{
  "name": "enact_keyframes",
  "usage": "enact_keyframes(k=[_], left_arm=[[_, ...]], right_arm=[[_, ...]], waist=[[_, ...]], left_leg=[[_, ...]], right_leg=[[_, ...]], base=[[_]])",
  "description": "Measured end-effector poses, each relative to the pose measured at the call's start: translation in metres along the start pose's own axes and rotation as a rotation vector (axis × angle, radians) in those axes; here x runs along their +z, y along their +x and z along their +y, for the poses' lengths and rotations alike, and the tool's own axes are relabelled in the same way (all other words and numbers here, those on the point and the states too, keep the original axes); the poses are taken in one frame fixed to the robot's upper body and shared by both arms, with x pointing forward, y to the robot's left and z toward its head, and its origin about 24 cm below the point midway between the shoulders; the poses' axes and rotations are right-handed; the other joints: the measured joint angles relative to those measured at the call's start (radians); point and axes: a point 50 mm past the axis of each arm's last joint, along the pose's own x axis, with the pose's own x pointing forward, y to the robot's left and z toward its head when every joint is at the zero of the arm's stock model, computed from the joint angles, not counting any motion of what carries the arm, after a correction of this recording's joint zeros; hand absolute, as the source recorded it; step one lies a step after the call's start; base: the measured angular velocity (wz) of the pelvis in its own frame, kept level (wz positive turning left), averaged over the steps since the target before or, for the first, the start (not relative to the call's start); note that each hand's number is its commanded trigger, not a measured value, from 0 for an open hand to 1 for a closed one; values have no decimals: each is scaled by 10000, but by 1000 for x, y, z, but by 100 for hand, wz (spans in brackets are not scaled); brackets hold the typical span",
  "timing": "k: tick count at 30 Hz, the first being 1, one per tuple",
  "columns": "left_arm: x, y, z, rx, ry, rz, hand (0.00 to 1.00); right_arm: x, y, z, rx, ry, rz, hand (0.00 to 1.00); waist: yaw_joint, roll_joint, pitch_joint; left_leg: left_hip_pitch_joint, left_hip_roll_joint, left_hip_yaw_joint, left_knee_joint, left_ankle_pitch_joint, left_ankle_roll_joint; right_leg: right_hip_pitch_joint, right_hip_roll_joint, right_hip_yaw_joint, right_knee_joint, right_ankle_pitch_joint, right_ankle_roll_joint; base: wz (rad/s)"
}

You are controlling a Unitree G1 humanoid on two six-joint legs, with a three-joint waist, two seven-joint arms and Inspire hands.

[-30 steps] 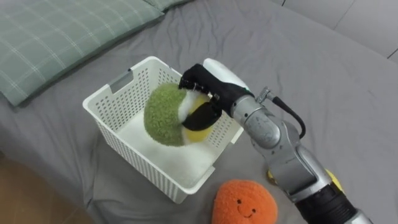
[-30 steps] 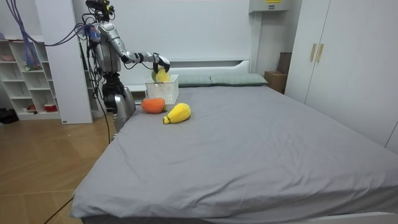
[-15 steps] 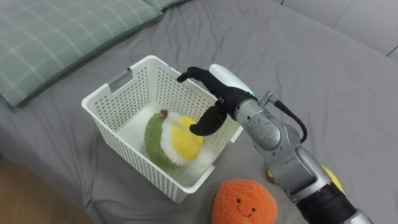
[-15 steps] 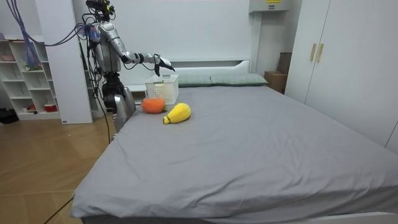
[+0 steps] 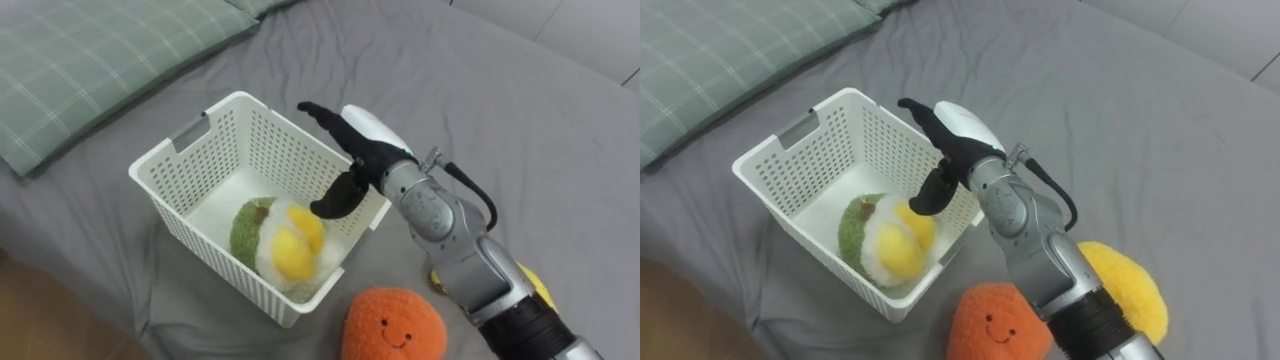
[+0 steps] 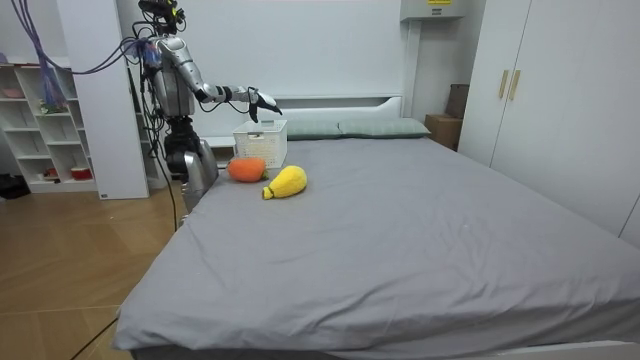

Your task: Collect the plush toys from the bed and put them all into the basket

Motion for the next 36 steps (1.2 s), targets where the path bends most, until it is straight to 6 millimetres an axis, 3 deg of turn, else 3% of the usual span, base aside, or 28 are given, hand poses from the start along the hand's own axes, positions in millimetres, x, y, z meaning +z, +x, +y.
enact_keyframes(k=[17, 26, 27, 29, 31, 36], left_arm=[[13, 0, -1, 72, -147, -429, 0], [5, 0, 3, 245, -116, -300, 0], [3, 0, 4, 310, -133, -248, 0], [0, 0, 6, 385, -332, -177, 0], [-6, 0, 10, 499, -502, -73, 0], [-17, -1, 12, 566, -324, 121, 0]], right_arm=[[-13, -5, -12, -484, -415, 357, 0], [-27, -10, -32, -1570, 305, 695, 0], [-32, -13, -36, -1815, 496, 794, 0], [-44, -18, -39, -2066, 961, 1013, 0], [-68, -24, -37, -2166, 1522, 1836, 0], [-100, -33, -38, -2514, 2260, 3024, 0]], waist=[[-99, 101, -58], [-707, 172, -17], [-797, 101, -66], [-840, 133, -44], [-995, 142, -41], [-1394, 109, -70]], left_leg=[[64, 21, 137, -25, 1, 2], [333, 33, 287, -146, 12, 22], [384, 46, 362, -178, 19, 31], [532, 53, 461, -230, 20, 33], [641, 53, 487, -243, 8, 52], [641, 76, 663, -195, -15, 77]], right_leg=[[-3, 17, 242, -1, 0, 0], [161, -3, 341, 18, 0, 0], [167, -3, 407, 18, 0, 0], [240, 3, 525, 13, 1, 1], [362, 0, 531, 11, 1, 3], [329, -12, 594, 27, 13, 21]], base=[[-2], [-5], [-13], [-15], [-3], [-8]])
